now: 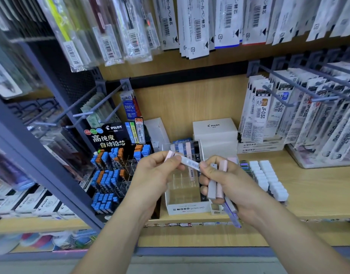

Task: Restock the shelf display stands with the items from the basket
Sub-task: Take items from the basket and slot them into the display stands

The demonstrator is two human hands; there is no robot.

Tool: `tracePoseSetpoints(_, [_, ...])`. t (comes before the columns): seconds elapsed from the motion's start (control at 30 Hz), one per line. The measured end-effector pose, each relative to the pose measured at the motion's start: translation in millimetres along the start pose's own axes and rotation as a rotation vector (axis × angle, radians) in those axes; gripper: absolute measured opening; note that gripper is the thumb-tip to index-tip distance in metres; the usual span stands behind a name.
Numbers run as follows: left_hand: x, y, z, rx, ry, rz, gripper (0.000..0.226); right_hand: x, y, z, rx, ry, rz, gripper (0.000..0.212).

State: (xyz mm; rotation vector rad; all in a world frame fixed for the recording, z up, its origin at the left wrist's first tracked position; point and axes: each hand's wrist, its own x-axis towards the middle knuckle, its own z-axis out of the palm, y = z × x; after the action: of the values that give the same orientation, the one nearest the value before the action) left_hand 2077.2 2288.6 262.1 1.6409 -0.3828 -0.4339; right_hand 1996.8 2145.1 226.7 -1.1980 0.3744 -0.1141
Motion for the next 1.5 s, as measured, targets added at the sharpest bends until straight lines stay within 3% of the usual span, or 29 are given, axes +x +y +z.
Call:
tracePoseSetpoints(0.1, [16, 8, -8, 0.153, 0.010, 0.052, 0.010, 1, 0, -3, -0.036, 0.011, 0.016, 0.016])
tracePoseSetpoints(0.23, [63, 20, -35, 0.472, 0.142, 0.185, 0.005, 5, -4, -13, -0.019, 0.145, 0.014, 0.016])
tracePoseSetpoints(0.33, [91, 18, -39, 0.802, 0.096, 0.219, 0.010, 6, -8, -21, 0.001, 0.174, 0.003, 0.013])
tracePoseSetpoints(0.43, [109, 7, -30, 0.986, 0.052, 0.238, 0.014, 7, -9, -26, 0.010, 0.178, 0.012, 0.011])
tracePoseSetpoints(1.03, [126, -15, -9, 1.035, -0.027, 0.268, 0.008, 8, -8, -25, 0.041, 0.168, 0.043, 0.012])
tracePoseSetpoints(1.5, [131, -18, -18, 1.138, 0.039, 0.301, 0.011, 11, -6, -21, 0.043, 0.184, 0.080, 0.008])
